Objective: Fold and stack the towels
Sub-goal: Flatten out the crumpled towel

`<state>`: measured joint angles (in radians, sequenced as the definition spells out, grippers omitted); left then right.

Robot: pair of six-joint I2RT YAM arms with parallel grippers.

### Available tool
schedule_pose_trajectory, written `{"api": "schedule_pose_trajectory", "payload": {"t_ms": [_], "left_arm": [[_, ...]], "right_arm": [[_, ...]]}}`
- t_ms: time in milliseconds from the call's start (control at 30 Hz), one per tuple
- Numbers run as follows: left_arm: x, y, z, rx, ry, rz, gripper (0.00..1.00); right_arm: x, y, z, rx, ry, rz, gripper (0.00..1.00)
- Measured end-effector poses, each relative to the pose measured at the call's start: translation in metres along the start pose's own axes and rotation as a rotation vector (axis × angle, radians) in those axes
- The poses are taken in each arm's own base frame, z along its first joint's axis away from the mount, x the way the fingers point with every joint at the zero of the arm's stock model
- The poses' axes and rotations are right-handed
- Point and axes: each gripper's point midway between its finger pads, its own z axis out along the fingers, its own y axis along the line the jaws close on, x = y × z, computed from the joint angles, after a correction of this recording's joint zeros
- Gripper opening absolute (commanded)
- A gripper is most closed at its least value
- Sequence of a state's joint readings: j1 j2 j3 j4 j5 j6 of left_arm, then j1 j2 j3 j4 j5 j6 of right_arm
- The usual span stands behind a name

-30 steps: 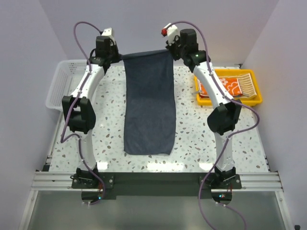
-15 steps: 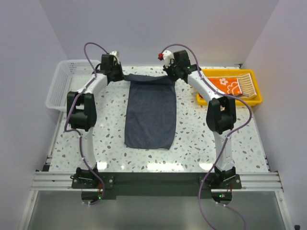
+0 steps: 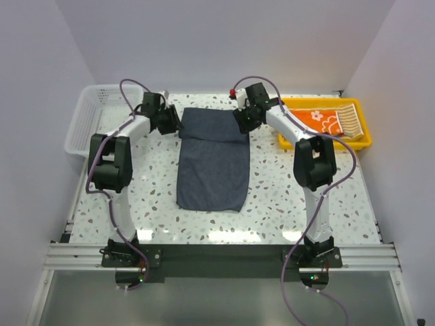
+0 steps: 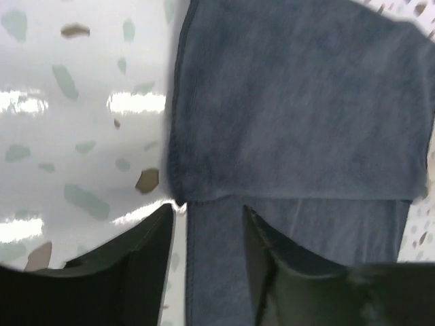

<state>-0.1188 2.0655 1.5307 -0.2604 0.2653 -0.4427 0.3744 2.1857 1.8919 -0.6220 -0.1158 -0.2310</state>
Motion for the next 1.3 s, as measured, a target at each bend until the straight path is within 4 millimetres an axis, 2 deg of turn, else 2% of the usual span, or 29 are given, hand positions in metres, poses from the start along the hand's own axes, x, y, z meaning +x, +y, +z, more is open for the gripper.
{"api": "schedule_pose_trajectory", "payload": {"t_ms": [33, 67, 133, 200, 300, 400, 500, 567, 667, 700, 767, 833, 1000, 1133, 1300], "left_arm": [[0.007, 0.002, -0.001, -0.006, 0.017, -0.011, 0.62], [0.016, 0.005, -0.003, -0.015, 0.037, -0.02, 0.68], [0.029, 0.009, -0.013, -0.033, 0.064, -0.033, 0.74], [0.038, 0.008, -0.033, -0.052, 0.073, -0.038, 0.75], [0.041, -0.004, -0.073, -0.073, 0.04, -0.015, 0.71], [0.047, -0.035, -0.11, -0.064, -0.021, 0.063, 0.64], [0.087, -0.073, -0.131, -0.002, 0.003, 0.146, 0.48], [0.122, -0.081, -0.134, 0.024, 0.053, 0.178, 0.32], [0.179, -0.055, -0.13, -0.021, 0.17, 0.168, 0.2], [0.196, -0.042, -0.129, -0.052, 0.212, 0.158, 0.17], [0.221, -0.024, -0.128, -0.095, 0.268, 0.141, 0.11], [0.237, -0.013, -0.129, -0.119, 0.304, 0.134, 0.05], [0.262, 0.006, -0.133, -0.157, 0.342, 0.109, 0.0], [0.263, 0.007, -0.134, -0.155, 0.313, 0.091, 0.0], [0.263, 0.008, -0.135, -0.159, 0.291, 0.067, 0.0]], "right_arm": [[0.006, 0.002, -0.001, -0.004, 0.016, 0.021, 0.45], [0.011, 0.005, -0.004, -0.009, 0.031, 0.046, 0.47], [0.025, 0.011, -0.012, -0.014, 0.057, 0.102, 0.53], [0.039, 0.02, -0.029, -0.018, 0.077, 0.166, 0.54], [0.054, 0.035, -0.06, -0.032, 0.074, 0.263, 0.53], [0.075, 0.057, -0.09, -0.071, 0.061, 0.342, 0.52], [0.108, 0.088, -0.105, -0.125, 0.083, 0.403, 0.49], [0.133, 0.114, -0.106, -0.165, 0.124, 0.417, 0.47], [0.161, 0.157, -0.103, -0.229, 0.188, 0.399, 0.41], [0.167, 0.169, -0.102, -0.251, 0.199, 0.393, 0.34], [0.176, 0.188, -0.101, -0.286, 0.216, 0.39, 0.3], [0.181, 0.197, -0.1, -0.297, 0.224, 0.398, 0.26], [0.181, 0.208, -0.098, -0.311, 0.222, 0.409, 0.23], [0.191, 0.213, -0.093, -0.304, 0.26, 0.422, 0.24], [0.21, 0.202, -0.092, -0.212, 0.317, 0.44, 0.32]]}}
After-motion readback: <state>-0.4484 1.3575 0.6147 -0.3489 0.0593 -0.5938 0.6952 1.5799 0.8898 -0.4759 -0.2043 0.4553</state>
